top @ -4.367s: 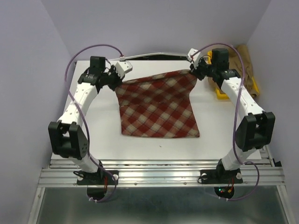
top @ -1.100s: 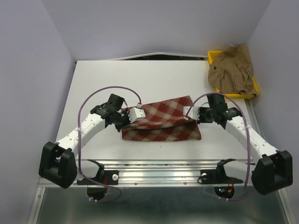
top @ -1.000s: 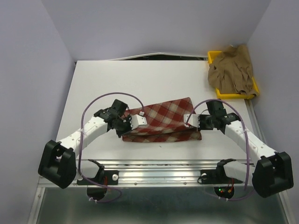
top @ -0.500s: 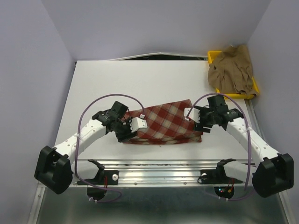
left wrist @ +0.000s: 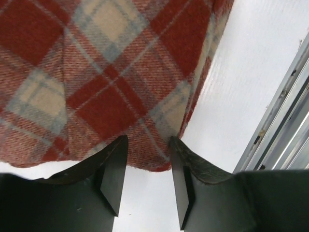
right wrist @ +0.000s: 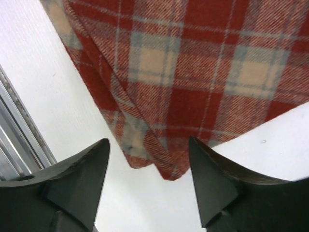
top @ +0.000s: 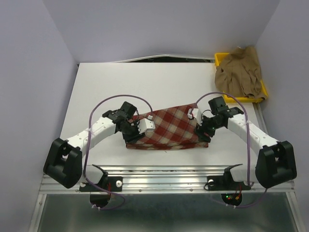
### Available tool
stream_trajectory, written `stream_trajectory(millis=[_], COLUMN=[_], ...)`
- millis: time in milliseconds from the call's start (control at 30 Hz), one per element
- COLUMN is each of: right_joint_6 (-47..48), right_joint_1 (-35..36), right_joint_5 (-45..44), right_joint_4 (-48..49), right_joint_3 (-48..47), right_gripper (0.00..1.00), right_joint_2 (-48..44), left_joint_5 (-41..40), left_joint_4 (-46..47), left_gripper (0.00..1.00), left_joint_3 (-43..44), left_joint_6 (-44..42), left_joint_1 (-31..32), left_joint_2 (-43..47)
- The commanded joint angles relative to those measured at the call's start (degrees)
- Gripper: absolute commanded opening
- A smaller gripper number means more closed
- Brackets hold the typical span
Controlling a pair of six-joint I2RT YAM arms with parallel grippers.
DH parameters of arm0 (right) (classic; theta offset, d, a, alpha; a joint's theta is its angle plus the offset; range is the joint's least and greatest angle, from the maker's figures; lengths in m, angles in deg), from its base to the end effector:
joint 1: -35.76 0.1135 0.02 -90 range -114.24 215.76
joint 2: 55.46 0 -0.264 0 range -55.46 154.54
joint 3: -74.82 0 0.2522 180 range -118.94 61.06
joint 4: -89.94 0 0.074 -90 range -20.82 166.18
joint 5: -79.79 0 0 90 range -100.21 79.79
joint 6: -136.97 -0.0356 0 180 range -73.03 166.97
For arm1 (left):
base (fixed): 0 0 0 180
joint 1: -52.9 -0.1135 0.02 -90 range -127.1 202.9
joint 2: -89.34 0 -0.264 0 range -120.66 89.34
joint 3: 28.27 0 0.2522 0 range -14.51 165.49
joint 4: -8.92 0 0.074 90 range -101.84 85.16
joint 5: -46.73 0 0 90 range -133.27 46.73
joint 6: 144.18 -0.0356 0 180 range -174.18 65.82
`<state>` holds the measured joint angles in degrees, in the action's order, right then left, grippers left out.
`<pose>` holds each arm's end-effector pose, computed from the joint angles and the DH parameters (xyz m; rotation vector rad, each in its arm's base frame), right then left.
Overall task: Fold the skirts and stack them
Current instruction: Fold the skirt
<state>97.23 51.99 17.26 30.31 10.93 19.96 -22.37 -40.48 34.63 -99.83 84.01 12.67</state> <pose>0.2208 0.0814 0.2187 -1.5424 2.1571 0.4906 0.2096 -0.1413 0.2146 1.7081 1.9719 -0.3982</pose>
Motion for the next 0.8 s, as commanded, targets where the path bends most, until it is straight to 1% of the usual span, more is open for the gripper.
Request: stream_trajectory(millis=[0, 100, 133, 200, 233, 267, 300, 333, 367, 433, 500, 533, 567, 600, 667, 700, 733, 767], right_joint_6=[-3.85, -4.82, -5.17, -5.17, -5.96, -6.31, -6.75, -7.19, -7.11, -7.02, -6.58, -6.67, -6.93, -7.1, -7.55, -9.02, -10.08, -12.7], right_joint_1=[1.79, 2.49, 2.49, 2.49, 2.49, 2.49, 2.49, 2.49, 2.49, 2.49, 2.49, 2.49, 2.49, 2.49, 2.49, 2.49, 2.49, 2.49], right_joint_5=[-2.58, -6.97, -10.64, -13.91, -16.45, -17.52, -19.18, -19.81, -20.51, -21.92, -22.63, -22.8, -23.07, -23.33, -23.51, -23.68, -24.64, -25.43], right_joint_4=[2.7, 9.37, 14.61, 19.48, 23.33, 24.85, 26.25, 28.7, 29.86, 33.88, 36.45, 38.03, 38.91, 39.71, 42.08, 42.78, 43.75, 43.76], right_joint_3=[5.55, 9.07, 10.91, 11.63, 10.68, 9.8, 8.66, 7.34, 4.8, 2.33, -1.8, -3.47, -5.31, -8.98, -12.78, -14.71, -18.65, -20.69], right_gripper=[0.73, 0.69, 0.63, 0.59, 0.56, 0.53, 0.47, 0.44, 0.41, 0.35, 0.32, 0.31, 0.29, 0.28, 0.3, 0.33, 0.45, 0.5], right_joint_2=[-3.43, -2.47, -0.99, 1.56, 4.97, 6.83, 8.76, 10.7, 14.02, 16.59, 20.02, 21.25, 22.57, 25.02, 27.4, 28.37, 30.12, 30.84], left_joint_5=[-0.25, -2.09, -2.36, -2.62, -2.45, -2.45, -2.88, -2.98, -3.41, -4.12, -5.52, -5.7, -5.7, -5.53, -5.18, -4.91, -3.95, -2.64], left_joint_4=[-1.8, -0.41, 0.04, 0.92, 1.09, 1.71, 2.06, 2.15, 2.59, 3.38, 4.95, 5.31, 5.49, 5.93, 6.37, 6.46, 6.46, 6.28], left_gripper=[0.53, 0.52, 0.51, 0.45, 0.43, 0.39, 0.36, 0.34, 0.3, 0.26, 0.22, 0.21, 0.21, 0.21, 0.21, 0.27, 0.31, 0.39], left_joint_3=[-2.21, -3.88, -4.66, -5.37, -5.98, -6.25, -6.69, -7.04, -7.74, -8.62, -9.85, -10.12, -10.03, -9.86, -8.81, -8.19, -7.67, -6.36], left_joint_6=[-3.83, -4.01, -3.66, -3.4, -3.05, -2.78, -2.43, -2.25, -2.08, -1.46, -0.41, 0.03, 0.38, 1.34, 2.66, 3.28, 4.5, 5.12], left_joint_1=[0.18, 0.18, 0.18, 0.18, 0.18, 0.18, 0.18, 0.18, 0.18, 0.18, 0.18, 0.18, 0.18, 0.26, 0.26, 0.35, 0.44, 0.61], left_joint_2=[2.13, 1.0, 0.55, -0.67, -1.03, -1.47, -1.56, -1.56, -1.21, -0.51, 0.28, 0.37, 0.37, 0.11, -0.06, -0.24, -0.24, -0.33])
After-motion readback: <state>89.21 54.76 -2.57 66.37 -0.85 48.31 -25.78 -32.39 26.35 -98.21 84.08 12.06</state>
